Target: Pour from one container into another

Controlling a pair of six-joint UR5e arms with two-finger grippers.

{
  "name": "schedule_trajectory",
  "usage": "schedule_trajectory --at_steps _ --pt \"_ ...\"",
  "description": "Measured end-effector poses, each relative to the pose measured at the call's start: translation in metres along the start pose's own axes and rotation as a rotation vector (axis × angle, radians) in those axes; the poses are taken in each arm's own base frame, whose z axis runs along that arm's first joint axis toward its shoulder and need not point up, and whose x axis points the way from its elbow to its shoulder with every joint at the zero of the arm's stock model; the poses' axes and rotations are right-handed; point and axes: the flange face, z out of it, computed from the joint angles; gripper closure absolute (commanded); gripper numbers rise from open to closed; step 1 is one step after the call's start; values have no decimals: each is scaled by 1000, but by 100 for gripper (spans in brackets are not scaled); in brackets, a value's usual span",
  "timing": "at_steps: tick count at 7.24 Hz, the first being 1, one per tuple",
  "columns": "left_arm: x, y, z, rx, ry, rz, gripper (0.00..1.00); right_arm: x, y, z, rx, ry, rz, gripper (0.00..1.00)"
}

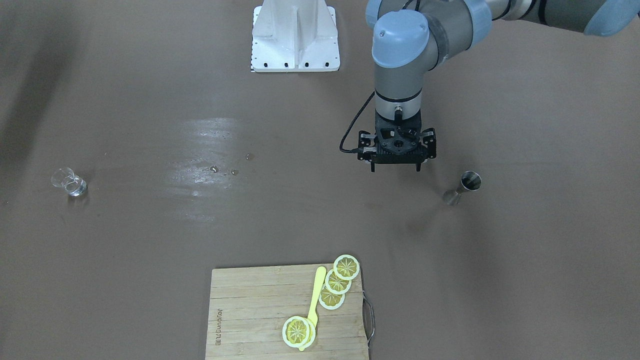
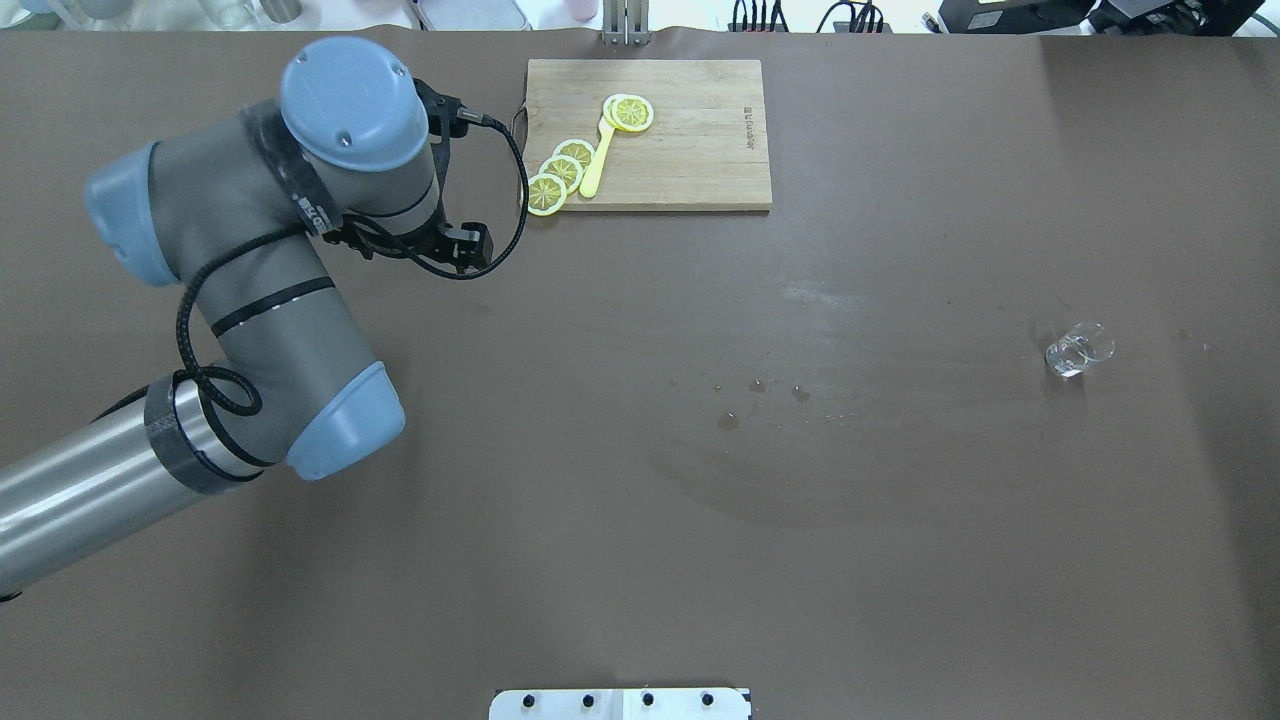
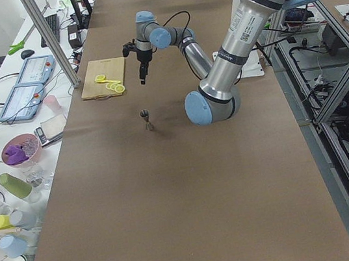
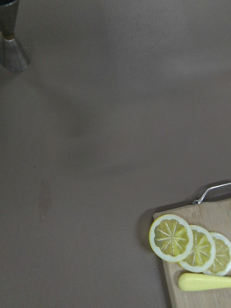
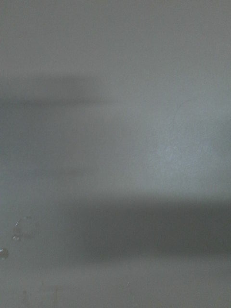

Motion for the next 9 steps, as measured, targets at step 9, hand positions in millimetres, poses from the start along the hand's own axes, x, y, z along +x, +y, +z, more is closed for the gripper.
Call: schedule_trajectory --at_steps 9 --pt "-311 -49 5 -62 149 185 2 -7 -58 10 74 48 -60 0"
